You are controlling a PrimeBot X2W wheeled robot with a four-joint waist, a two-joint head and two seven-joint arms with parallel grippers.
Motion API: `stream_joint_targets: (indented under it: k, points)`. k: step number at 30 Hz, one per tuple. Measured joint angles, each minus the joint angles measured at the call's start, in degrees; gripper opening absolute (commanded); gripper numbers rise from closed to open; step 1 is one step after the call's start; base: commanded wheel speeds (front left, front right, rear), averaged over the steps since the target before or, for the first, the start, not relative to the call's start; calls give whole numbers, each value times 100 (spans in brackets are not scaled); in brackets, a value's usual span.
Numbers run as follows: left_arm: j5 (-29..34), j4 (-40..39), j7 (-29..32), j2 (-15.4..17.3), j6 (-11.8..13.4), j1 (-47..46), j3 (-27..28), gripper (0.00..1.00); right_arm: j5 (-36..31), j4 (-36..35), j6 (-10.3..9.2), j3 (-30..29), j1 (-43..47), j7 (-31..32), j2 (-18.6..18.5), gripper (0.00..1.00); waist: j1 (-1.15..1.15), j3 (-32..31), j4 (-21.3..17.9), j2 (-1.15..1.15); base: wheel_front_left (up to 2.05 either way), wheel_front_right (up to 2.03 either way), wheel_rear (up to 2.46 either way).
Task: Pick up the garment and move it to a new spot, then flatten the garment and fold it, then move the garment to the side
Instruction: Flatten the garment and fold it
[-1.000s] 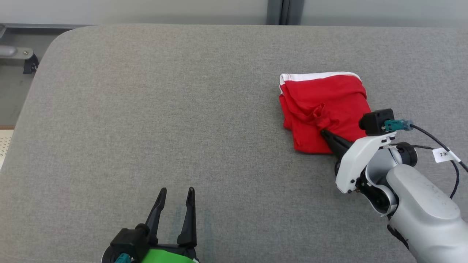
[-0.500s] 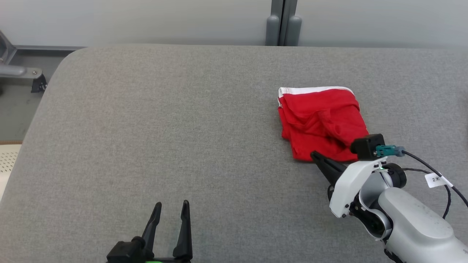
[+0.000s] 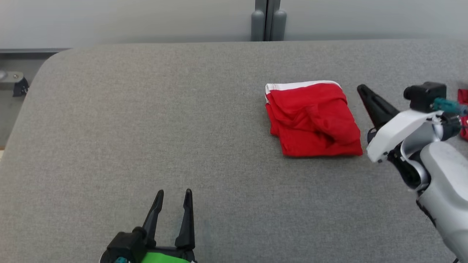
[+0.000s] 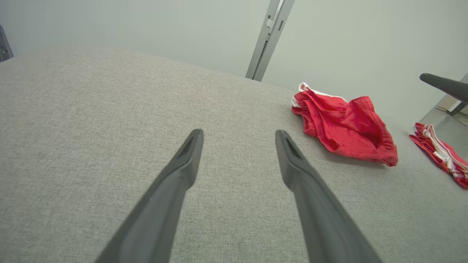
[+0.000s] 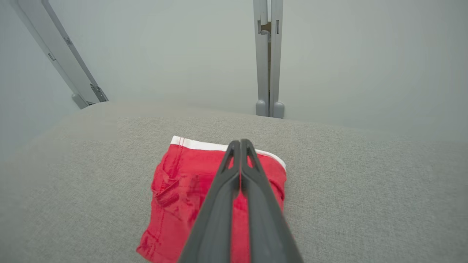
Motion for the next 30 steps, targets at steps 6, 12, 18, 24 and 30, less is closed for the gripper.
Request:
stream_joint_targets:
  k: [6, 12, 18, 24, 30]
  points:
    - [-40, 91, 0, 0, -27, -295, -160, 100, -219, 494, 0, -22, -564, 441, 38, 0, 0, 456, 103, 0, 0, 0, 0]
    - [-145, 171, 0, 0, 2, -457, -269, 100, -244, 1094, 2, 304, -681, 483, 35, 0, 0, 774, 402, 0, 0, 0, 0]
    - [-171, 213, 0, 0, 45, -451, -201, 100, 7, 1189, 3, 750, -638, 253, 134, 0, 0, 786, 614, 0, 0, 0, 0]
    - [-160, 218, 0, 0, 43, -397, -186, 100, 302, 1073, 2, 1293, -520, 225, 96, 0, 0, 601, 540, 0, 0, 0, 0]
    - [-160, 208, 0, 0, 46, -337, -172, 100, 537, 873, 2, 1803, -409, 314, 64, 0, 0, 474, 426, 0, 0, 0, 0]
